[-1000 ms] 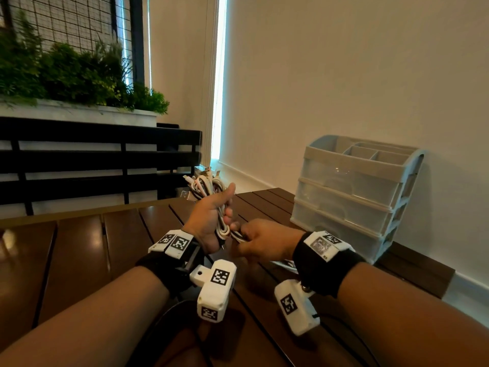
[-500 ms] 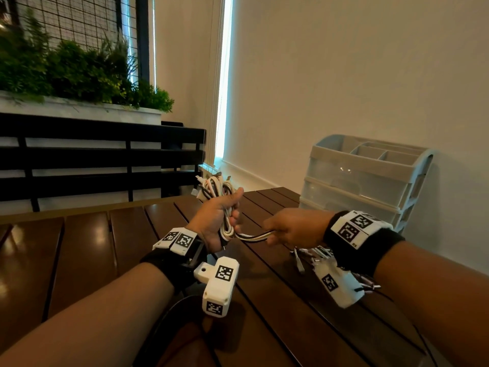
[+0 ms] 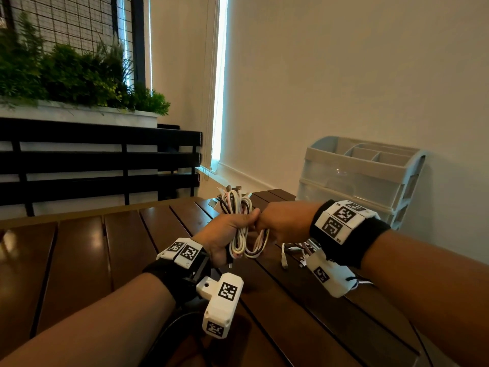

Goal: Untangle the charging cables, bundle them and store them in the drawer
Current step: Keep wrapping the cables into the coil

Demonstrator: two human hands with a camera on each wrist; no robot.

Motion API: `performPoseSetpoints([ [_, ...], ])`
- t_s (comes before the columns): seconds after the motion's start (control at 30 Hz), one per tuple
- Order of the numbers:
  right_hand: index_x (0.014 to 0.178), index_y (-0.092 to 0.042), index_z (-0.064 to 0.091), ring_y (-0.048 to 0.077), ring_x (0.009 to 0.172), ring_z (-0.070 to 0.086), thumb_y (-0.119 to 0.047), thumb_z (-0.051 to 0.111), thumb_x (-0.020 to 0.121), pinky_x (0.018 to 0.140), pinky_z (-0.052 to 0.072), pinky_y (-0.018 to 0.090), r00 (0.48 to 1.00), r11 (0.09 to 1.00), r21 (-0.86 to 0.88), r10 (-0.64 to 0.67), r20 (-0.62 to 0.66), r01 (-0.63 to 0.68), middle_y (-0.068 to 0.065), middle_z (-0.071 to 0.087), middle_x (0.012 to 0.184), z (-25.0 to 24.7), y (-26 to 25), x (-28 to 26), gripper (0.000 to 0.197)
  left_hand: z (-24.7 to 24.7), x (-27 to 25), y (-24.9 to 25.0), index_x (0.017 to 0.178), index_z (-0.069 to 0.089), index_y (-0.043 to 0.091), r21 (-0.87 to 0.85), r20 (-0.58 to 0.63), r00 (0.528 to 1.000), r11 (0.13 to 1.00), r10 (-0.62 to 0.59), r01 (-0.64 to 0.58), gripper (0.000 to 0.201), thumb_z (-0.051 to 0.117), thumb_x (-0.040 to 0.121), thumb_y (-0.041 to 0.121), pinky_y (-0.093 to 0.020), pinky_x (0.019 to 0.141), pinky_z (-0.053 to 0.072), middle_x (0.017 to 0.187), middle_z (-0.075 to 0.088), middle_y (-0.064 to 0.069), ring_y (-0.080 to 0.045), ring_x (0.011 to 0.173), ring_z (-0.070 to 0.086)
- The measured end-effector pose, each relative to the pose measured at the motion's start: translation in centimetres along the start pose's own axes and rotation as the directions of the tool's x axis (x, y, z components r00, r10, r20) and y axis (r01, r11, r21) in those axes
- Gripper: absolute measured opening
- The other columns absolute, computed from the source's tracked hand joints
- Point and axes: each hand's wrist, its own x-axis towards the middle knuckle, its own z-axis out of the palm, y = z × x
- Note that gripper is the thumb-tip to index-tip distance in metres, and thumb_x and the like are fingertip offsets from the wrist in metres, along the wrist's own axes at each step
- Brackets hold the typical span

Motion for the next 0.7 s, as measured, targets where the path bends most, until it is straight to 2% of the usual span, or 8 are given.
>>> performPoseSetpoints([
  [0.1, 0.103, -0.008, 0.067, 0.019, 0.081, 0.056, -0.013, 0.056, 0.091, 0.077, 0.048, 0.031, 1.000, 0.999, 0.040, 0.018, 0.025, -0.019, 0.006, 0.063, 0.092, 0.1, -0.3, 0.0, 0.017, -0.1, 0.1, -0.3, 0.116, 0.057, -0.006, 0.017, -0.011, 1.000, 1.000, 0.013, -0.013, 0.046, 0.064, 0.079, 0.021, -0.037, 0.063, 0.059, 0.088, 0.068, -0.024, -0.033, 0.070, 0.071],
  [0.27, 0.081, -0.013, 0.063, 0.012, 0.063, 0.048, -0.013, 0.056, 0.090, 0.060, 0.040, 0.022, 0.994, 0.987, 0.129, 0.094, 0.051, -0.100, 0.001, 0.058, 0.074, -0.2, -0.4, -0.2, 0.012, -0.1, -0.1, -0.6, 0.094, 0.070, -0.006, 0.112, 0.019, 0.999, 0.993, 0.040, -0.042, 0.024, 0.069, 0.075, 0.008, -0.039, 0.073, 0.058, 0.089, 0.069, -0.026, -0.033, 0.075, 0.071],
  [0.33, 0.078, -0.018, 0.056, 0.009, 0.061, 0.049, -0.012, 0.056, 0.090, 0.058, 0.039, 0.020, 0.994, 0.983, 0.154, 0.093, 0.055, -0.100, -0.002, 0.056, 0.071, -0.3, -0.5, -0.3, 0.014, 0.0, -0.2, -0.7, 0.099, 0.068, -0.009, 0.208, 0.005, 0.998, 0.976, 0.061, -0.061, 0.032, 0.075, 0.069, -0.001, -0.045, 0.085, 0.056, 0.098, 0.069, -0.028, -0.038, 0.088, 0.069],
  [0.4, 0.070, -0.020, 0.055, 0.010, 0.057, 0.054, -0.012, 0.059, 0.088, 0.058, 0.044, 0.020, 0.991, 0.969, 0.211, 0.115, 0.063, -0.126, -0.004, 0.059, 0.063, -0.3, -0.4, -0.3, 0.020, 0.4, -0.3, -0.6, 0.108, 0.064, -0.013, 0.291, -0.017, 0.997, 0.954, 0.074, -0.066, 0.050, 0.078, 0.061, -0.006, -0.053, 0.098, 0.048, 0.107, 0.067, -0.030, -0.042, 0.102, 0.066],
  [0.47, 0.064, -0.021, 0.057, 0.011, 0.052, 0.058, -0.011, 0.063, 0.085, 0.056, 0.049, 0.022, 0.987, 0.944, 0.290, 0.139, 0.084, -0.158, -0.005, 0.060, 0.056, -0.2, -0.3, -0.3, 0.024, 0.8, -0.4, -0.4, 0.111, 0.063, -0.011, 0.353, -0.024, 0.993, 0.931, 0.112, -0.096, 0.056, 0.078, 0.058, -0.005, -0.055, 0.100, 0.047, 0.108, 0.068, -0.027, -0.040, 0.103, 0.066],
  [0.53, 0.067, -0.016, 0.061, 0.010, 0.052, 0.059, -0.010, 0.063, 0.085, 0.058, 0.051, 0.021, 0.984, 0.927, 0.334, 0.143, 0.104, -0.170, -0.003, 0.062, 0.059, -0.1, -0.2, -0.3, 0.018, 1.0, -0.6, -0.3, 0.109, 0.063, -0.011, 0.404, -0.030, 0.991, 0.908, 0.133, -0.110, 0.055, 0.077, 0.056, -0.006, -0.054, 0.097, 0.049, 0.104, 0.070, -0.025, -0.040, 0.100, 0.067],
  [0.6, 0.082, -0.006, 0.067, 0.010, 0.056, 0.060, -0.011, 0.061, 0.087, 0.061, 0.051, 0.020, 0.986, 0.906, 0.391, 0.126, 0.111, -0.160, 0.001, 0.065, 0.067, 0.0, 0.1, -0.3, 0.009, 0.9, -0.7, -0.2, 0.106, 0.062, -0.014, 0.430, -0.046, 0.986, 0.894, 0.157, -0.122, 0.049, 0.074, 0.058, -0.011, -0.051, 0.093, 0.052, 0.101, 0.070, -0.025, -0.041, 0.096, 0.068],
  [0.7, 0.099, -0.003, 0.069, 0.008, 0.062, 0.065, -0.011, 0.063, 0.089, 0.064, 0.053, 0.017, 0.989, 0.849, 0.507, 0.110, 0.103, -0.147, 0.004, 0.070, 0.078, -0.1, 0.7, -0.5, 0.014, 0.8, -0.8, 0.0, 0.099, 0.065, -0.014, 0.470, -0.090, 0.976, 0.872, 0.200, -0.135, 0.045, 0.073, 0.055, -0.009, -0.049, 0.091, 0.053, 0.096, 0.072, -0.023, -0.039, 0.094, 0.069],
])
